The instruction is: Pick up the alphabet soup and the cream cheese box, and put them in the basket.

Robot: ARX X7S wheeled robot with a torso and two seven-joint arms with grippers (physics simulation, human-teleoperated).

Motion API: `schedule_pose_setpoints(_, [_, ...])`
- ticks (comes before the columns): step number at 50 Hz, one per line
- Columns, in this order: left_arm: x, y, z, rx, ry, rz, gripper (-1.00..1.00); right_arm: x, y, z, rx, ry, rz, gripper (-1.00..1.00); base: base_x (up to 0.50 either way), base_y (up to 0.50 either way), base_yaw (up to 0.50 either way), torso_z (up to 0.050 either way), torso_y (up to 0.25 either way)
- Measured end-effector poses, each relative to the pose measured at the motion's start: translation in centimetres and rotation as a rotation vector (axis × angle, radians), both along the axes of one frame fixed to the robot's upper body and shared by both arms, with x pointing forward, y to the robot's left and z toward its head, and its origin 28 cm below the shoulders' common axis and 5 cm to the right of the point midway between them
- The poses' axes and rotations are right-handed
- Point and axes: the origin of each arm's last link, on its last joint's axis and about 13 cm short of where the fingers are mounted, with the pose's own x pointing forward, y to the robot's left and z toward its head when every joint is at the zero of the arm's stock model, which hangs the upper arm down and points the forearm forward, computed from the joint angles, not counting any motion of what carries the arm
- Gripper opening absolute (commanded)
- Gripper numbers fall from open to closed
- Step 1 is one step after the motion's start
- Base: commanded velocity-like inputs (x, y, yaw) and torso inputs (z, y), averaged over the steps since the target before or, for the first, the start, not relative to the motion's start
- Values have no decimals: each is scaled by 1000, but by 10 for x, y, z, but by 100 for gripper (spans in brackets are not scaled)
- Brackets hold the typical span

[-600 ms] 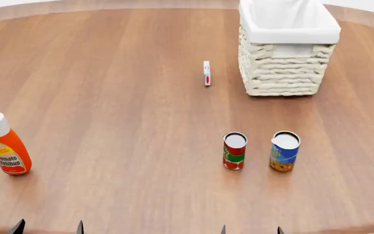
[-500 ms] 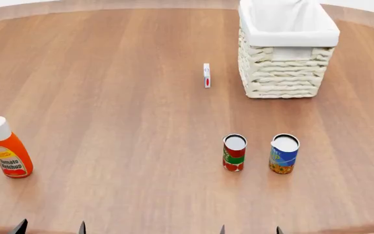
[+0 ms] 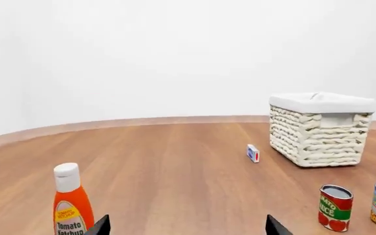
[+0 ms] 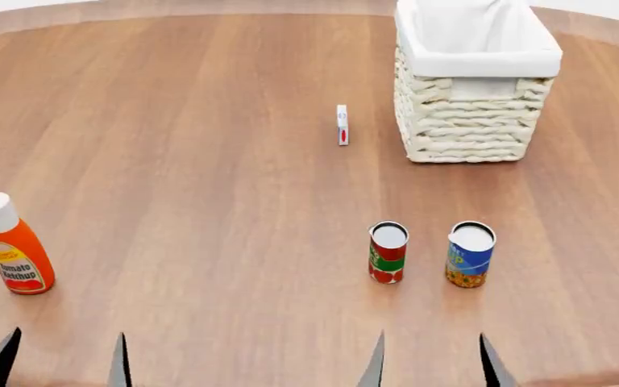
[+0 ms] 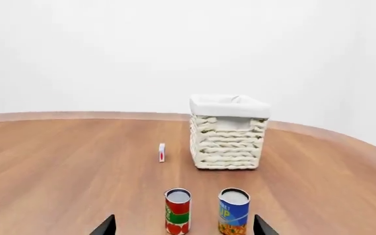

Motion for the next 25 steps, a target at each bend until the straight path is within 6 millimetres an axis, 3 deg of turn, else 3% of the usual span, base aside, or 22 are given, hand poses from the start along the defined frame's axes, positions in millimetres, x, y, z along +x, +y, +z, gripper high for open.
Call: schedule_pose_setpoints(25, [-25,9,98,-74,-392,24,100,-31,6,108,-60,-336,59,100,0,0,0,0,0])
